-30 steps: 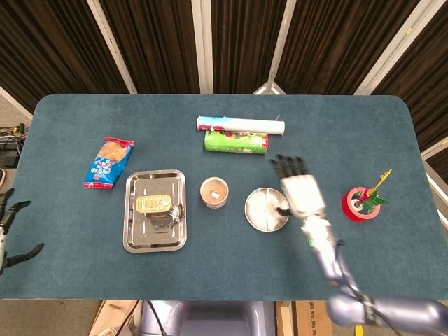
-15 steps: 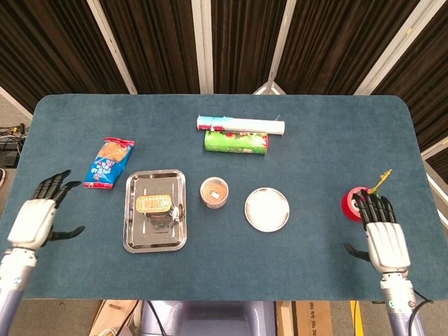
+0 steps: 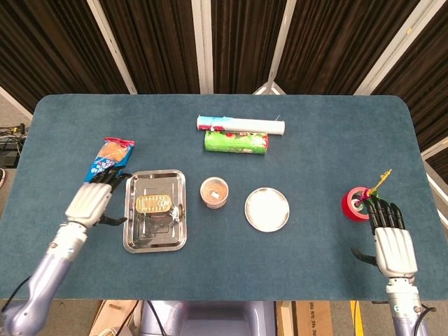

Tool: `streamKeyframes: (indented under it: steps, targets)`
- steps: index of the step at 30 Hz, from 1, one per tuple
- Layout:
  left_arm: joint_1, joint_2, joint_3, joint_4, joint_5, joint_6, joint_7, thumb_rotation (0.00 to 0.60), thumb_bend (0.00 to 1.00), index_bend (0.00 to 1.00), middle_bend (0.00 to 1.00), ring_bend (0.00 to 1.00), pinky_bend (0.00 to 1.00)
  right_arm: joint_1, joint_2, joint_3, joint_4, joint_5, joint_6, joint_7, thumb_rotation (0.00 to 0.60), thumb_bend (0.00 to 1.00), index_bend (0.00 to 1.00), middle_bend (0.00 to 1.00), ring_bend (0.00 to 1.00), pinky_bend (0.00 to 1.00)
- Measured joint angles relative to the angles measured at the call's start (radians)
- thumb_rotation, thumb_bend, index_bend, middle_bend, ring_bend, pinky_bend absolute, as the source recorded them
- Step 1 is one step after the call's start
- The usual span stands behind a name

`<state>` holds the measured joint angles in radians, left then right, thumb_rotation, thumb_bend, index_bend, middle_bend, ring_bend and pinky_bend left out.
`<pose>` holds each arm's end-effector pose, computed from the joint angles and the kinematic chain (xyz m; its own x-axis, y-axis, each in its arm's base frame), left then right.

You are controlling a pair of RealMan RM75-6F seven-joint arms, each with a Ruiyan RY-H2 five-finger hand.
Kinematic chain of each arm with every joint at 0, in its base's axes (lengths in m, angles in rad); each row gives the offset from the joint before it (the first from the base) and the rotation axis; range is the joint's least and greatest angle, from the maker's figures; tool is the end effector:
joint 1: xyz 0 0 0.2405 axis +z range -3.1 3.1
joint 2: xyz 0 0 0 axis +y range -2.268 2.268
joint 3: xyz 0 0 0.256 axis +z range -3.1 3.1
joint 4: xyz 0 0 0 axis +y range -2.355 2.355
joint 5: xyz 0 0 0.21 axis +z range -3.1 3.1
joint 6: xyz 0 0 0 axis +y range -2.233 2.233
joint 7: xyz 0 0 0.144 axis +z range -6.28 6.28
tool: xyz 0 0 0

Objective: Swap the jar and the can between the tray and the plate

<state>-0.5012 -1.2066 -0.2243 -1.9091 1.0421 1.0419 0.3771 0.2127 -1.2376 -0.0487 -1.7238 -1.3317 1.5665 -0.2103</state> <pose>-0.1805 0.2911 0.0798 0.3174 0.2840 0.9048 0.9450 -0.1741 -0.2768 -0.2809 -0.1930 0.1169 0.3857 -0.0211 0.9224 -0.9218 0.0336 0.3862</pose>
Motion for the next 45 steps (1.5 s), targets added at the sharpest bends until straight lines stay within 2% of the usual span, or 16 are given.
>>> streamKeyframes:
  steps: [4,13,21,26,28,37,45]
  targets:
    - [-0.052,-0.077,0.012,0.012,-0.069,-0.003,0.079,0.600,0.10,0.19,0.06,0.00,0.11,-0.008,0.005,0.011,0.001,-0.005,-0.005,0.011,0.600,0.00,0.00,0.00,0.00,0.00]
    - [-0.103,-0.193,0.045,0.086,-0.115,0.022,0.157,0.600,0.12,0.20,0.09,0.02,0.14,-0.030,0.019,0.042,0.004,-0.015,-0.018,0.043,0.600,0.00,0.00,0.00,0.00,0.00]
    - [-0.131,-0.269,0.058,0.143,-0.113,0.062,0.191,0.600,0.32,0.26,0.22,0.15,0.24,-0.040,0.021,0.065,0.015,-0.009,-0.044,0.065,0.600,0.00,0.00,0.00,0.00,0.00]
    - [-0.139,-0.295,0.067,0.165,-0.107,0.085,0.209,0.600,0.52,0.33,0.31,0.23,0.31,-0.045,0.020,0.075,0.018,-0.012,-0.058,0.070,0.600,0.00,0.00,0.00,0.00,0.00]
    - [-0.140,-0.304,0.067,0.172,-0.107,0.095,0.214,0.600,0.56,0.34,0.33,0.25,0.32,-0.046,0.020,0.079,0.020,-0.011,-0.064,0.073,0.600,0.00,0.00,0.00,0.00,0.00]
    - [-0.151,-0.316,0.065,0.185,-0.123,0.112,0.237,0.600,0.65,0.43,0.46,0.36,0.38,-0.050,0.020,0.099,0.031,0.003,-0.099,0.096,0.600,0.00,0.00,0.00,0.00,0.00]
    - [-0.151,-0.290,0.049,0.148,-0.103,0.122,0.206,0.600,0.67,0.44,0.46,0.38,0.39,-0.056,0.018,0.110,0.032,0.000,-0.106,0.098,0.600,0.00,0.00,0.00,0.00,0.00]
